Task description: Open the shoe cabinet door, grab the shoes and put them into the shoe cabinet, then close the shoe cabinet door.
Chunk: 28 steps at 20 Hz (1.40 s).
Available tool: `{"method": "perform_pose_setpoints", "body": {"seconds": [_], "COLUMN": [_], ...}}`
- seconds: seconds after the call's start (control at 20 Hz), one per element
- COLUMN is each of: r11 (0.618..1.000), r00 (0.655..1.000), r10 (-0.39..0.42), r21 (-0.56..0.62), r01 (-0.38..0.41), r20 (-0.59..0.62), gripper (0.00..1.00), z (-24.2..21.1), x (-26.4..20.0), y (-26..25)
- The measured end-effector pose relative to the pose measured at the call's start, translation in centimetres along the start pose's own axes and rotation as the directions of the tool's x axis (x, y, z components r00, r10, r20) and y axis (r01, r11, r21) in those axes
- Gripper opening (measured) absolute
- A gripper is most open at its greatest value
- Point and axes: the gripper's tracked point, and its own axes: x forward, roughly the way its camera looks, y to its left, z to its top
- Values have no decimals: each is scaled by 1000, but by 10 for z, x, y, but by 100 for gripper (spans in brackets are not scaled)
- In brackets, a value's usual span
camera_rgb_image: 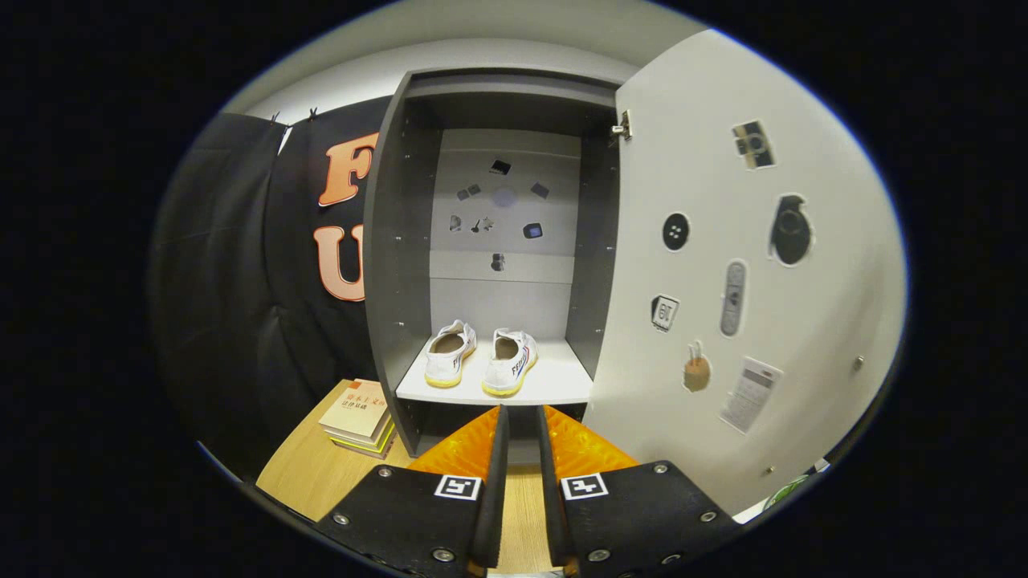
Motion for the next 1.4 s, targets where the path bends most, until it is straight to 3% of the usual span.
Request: {"method": "perform_pose_setpoints", "body": {"seconds": [0.45, 0.75, 1.05, 1.4], "r11": [996, 996, 996, 990], "r00": [997, 997, 997, 997], "r10": [-65, -76, -64, 67], "r21": [58, 41, 71, 121], "r01": [63, 75, 61, -70], "r20": [31, 30, 37, 26], "gripper": [33, 37, 37, 43], "z": [-14, -23, -37, -45], "x": [-100, -131, -116, -69], "y": [-63, -128, -195, -207]}}
